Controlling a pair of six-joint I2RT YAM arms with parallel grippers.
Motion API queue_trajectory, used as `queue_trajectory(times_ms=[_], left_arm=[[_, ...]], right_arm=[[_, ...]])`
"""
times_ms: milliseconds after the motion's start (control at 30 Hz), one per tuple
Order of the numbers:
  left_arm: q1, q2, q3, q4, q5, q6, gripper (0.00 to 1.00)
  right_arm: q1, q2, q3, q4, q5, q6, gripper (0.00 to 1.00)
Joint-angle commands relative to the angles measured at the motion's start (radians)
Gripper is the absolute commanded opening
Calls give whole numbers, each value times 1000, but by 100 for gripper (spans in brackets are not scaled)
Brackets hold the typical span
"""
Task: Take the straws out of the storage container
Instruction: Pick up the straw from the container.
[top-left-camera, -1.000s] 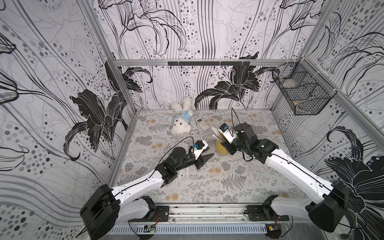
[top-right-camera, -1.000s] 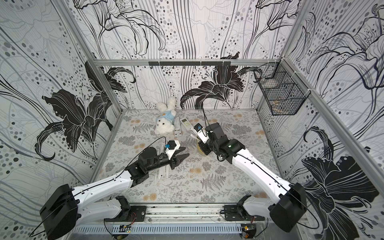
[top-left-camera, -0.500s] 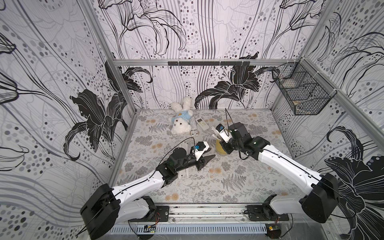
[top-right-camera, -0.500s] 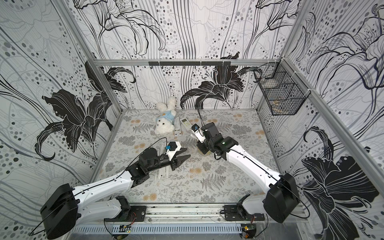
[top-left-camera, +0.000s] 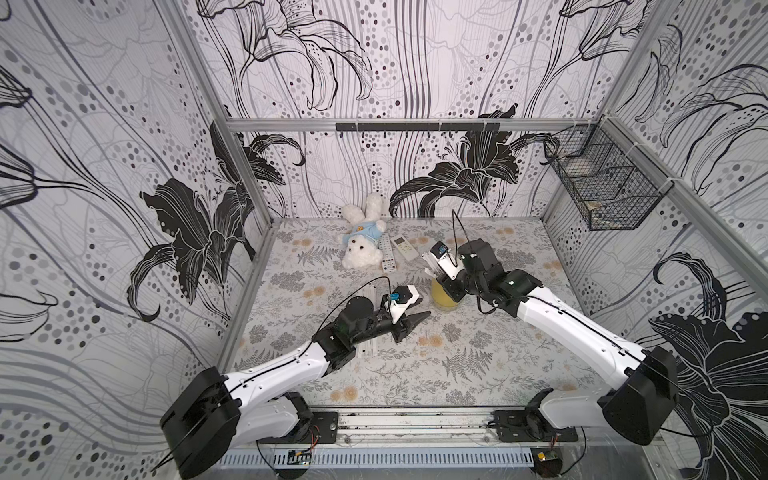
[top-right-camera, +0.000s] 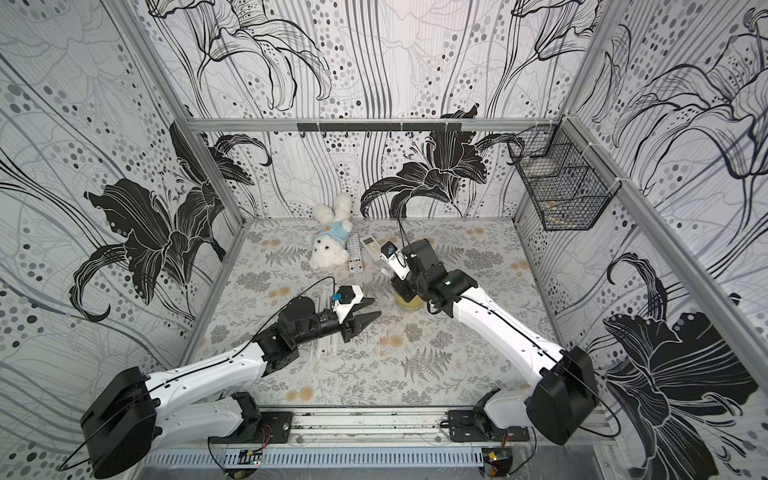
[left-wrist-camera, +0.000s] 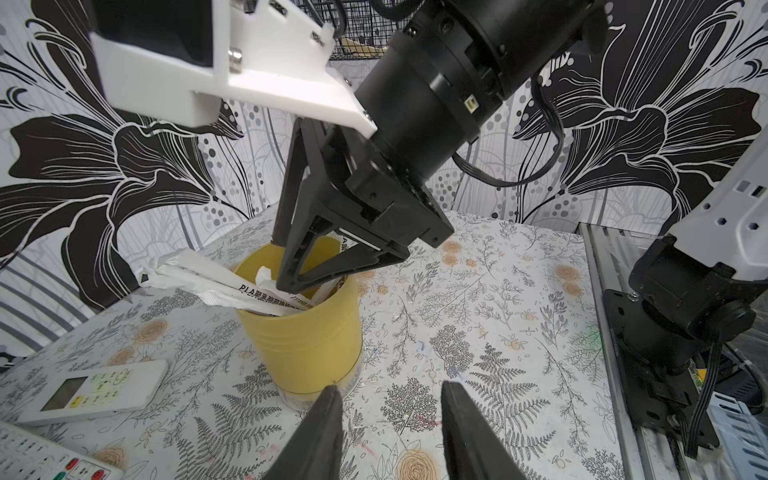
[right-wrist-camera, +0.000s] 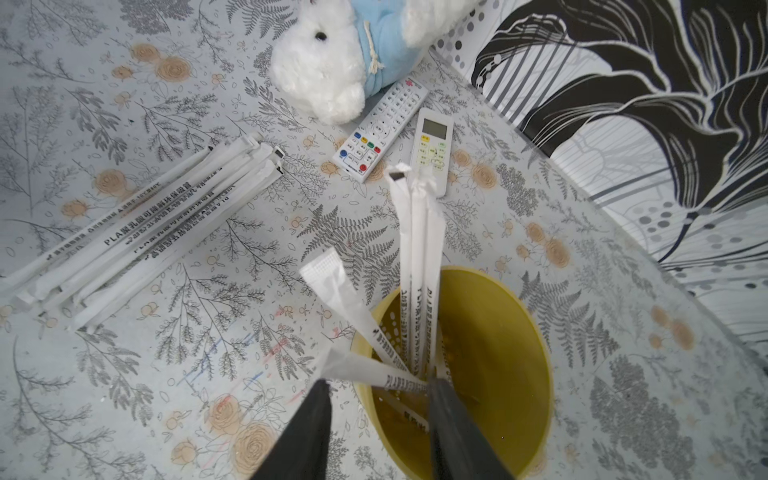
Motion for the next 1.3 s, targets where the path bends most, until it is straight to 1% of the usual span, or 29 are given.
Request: queue_trajectory(times_ms=[0, 200, 300, 500, 667, 767, 800, 933, 1033, 1267], left_arm=[[-3, -14, -17, 42, -10, 6, 43], [-3, -40, -35, 51, -16, 6, 43], [-3, -44, -43, 51, -22, 12, 43], [-3, -51, -48, 43, -22, 15, 43], [-3, -61, -47, 40, -24, 15, 43], [-3, -64, -46, 43, -26, 15, 43], [-3, -64, -45, 44, -25, 15, 43], [-3, -60, -42, 47, -22, 5, 43], [-5, -63, -41, 45, -23, -1, 43], [-5, -69, -6, 9, -33, -26, 43]], right_arm=[[2, 30, 34, -31, -10, -16, 46], [5, 62, 43, -25, -14, -20, 46], [5, 87, 55, -26, -5, -26, 43], [5, 110, 68, -7, -1, -30, 23], [5, 99, 71, -5, 6, -31, 11], [5, 79, 65, 0, 17, -30, 1], [5, 71, 62, 5, 20, -30, 0], [5, 50, 65, 4, 31, -28, 0], [5, 39, 80, -9, 74, -16, 0], [5, 15, 168, -94, 127, 36, 0]])
